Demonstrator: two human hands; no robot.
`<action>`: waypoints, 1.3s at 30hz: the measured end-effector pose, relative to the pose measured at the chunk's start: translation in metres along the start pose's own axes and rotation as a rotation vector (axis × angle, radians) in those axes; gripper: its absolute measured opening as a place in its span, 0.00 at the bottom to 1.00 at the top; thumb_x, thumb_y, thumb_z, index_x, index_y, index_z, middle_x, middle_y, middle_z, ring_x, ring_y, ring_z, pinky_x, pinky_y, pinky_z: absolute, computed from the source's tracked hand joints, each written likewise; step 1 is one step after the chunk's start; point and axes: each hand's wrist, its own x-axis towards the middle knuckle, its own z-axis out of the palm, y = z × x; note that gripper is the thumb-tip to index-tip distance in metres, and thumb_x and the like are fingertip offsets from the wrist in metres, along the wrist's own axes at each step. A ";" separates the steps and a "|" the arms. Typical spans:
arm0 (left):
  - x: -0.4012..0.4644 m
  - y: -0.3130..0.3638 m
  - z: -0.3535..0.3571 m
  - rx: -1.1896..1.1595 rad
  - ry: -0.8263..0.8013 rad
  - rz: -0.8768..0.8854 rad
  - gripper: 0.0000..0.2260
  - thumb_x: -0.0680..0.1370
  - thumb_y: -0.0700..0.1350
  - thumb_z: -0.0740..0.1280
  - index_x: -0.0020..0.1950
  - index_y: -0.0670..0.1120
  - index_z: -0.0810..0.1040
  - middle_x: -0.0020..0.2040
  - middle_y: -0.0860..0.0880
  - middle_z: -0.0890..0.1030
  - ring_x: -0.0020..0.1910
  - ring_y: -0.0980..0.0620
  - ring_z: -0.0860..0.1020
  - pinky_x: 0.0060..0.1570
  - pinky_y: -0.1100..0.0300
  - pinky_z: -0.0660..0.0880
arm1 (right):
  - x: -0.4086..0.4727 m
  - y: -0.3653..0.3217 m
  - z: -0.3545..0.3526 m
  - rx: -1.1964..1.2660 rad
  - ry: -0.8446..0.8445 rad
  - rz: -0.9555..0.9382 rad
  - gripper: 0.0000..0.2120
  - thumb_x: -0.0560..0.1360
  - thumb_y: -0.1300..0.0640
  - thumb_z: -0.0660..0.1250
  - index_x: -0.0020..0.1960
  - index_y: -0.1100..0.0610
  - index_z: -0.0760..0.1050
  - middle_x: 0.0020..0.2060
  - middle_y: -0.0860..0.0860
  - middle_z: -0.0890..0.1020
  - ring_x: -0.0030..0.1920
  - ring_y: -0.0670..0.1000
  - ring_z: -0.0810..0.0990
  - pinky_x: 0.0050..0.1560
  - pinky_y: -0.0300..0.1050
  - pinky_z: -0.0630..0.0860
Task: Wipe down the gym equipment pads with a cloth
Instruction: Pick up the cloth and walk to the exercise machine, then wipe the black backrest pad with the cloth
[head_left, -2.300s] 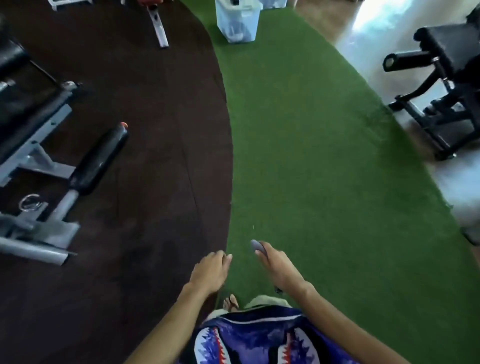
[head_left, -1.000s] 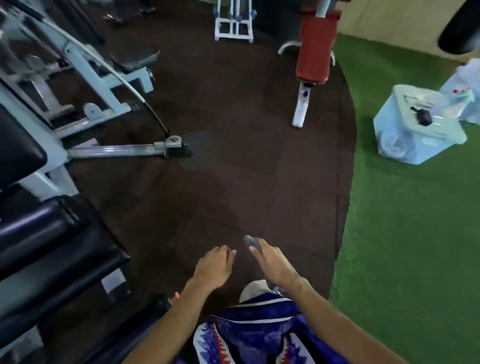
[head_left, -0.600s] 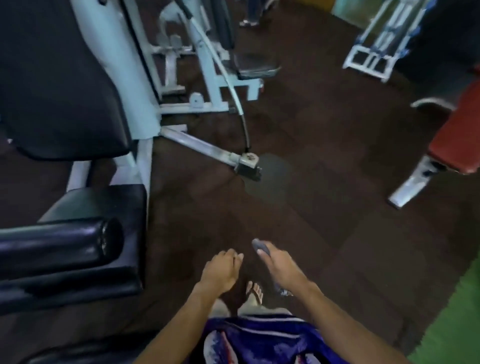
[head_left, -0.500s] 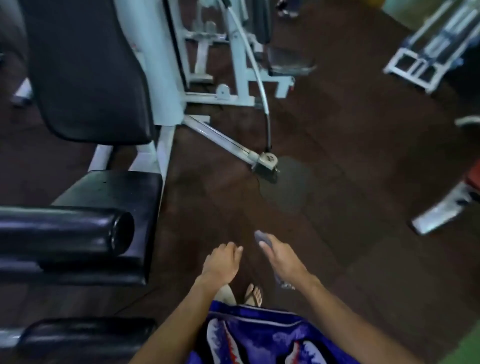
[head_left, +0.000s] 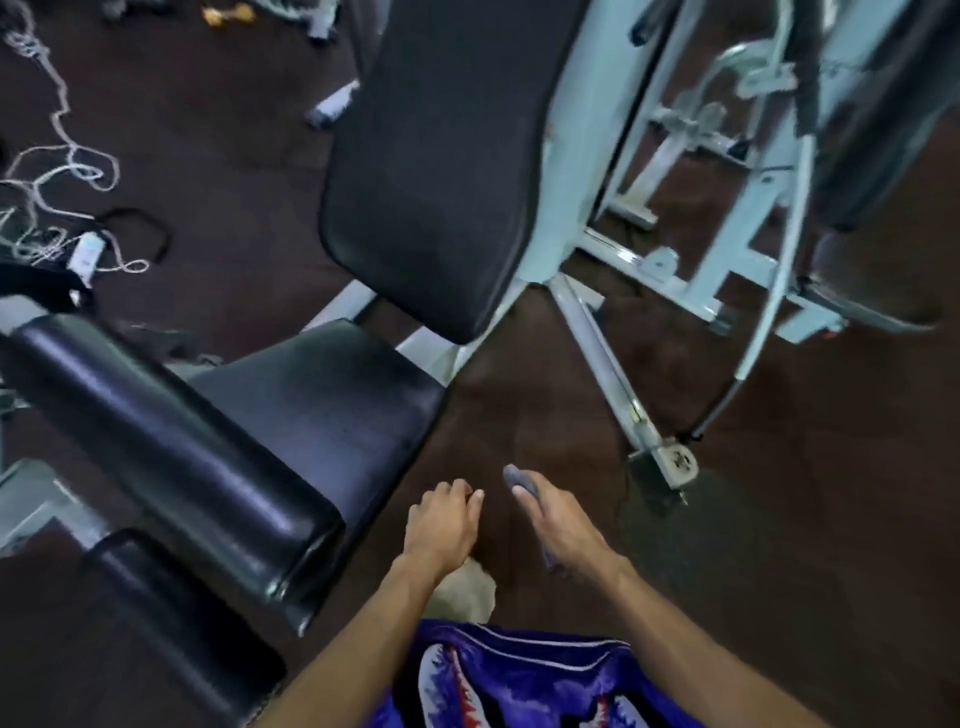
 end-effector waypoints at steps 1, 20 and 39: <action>0.014 0.000 -0.010 -0.006 0.014 -0.030 0.18 0.83 0.57 0.51 0.62 0.49 0.75 0.59 0.47 0.79 0.57 0.47 0.78 0.59 0.48 0.75 | 0.018 -0.010 -0.006 -0.020 -0.030 -0.006 0.20 0.84 0.47 0.57 0.74 0.49 0.67 0.70 0.45 0.74 0.70 0.44 0.72 0.66 0.36 0.66; 0.137 -0.038 -0.068 -0.285 0.282 -0.780 0.19 0.84 0.55 0.51 0.68 0.48 0.72 0.64 0.46 0.76 0.63 0.45 0.74 0.63 0.49 0.68 | 0.285 -0.111 -0.015 -0.579 -0.660 -0.348 0.19 0.84 0.47 0.56 0.73 0.50 0.69 0.64 0.51 0.81 0.65 0.53 0.78 0.66 0.47 0.73; 0.200 -0.202 0.011 0.074 0.561 -0.867 0.27 0.85 0.58 0.44 0.82 0.50 0.47 0.82 0.45 0.44 0.81 0.47 0.42 0.78 0.47 0.43 | 0.403 -0.074 0.152 -0.448 -0.517 -0.681 0.30 0.84 0.44 0.50 0.81 0.54 0.47 0.81 0.49 0.50 0.81 0.48 0.46 0.79 0.44 0.47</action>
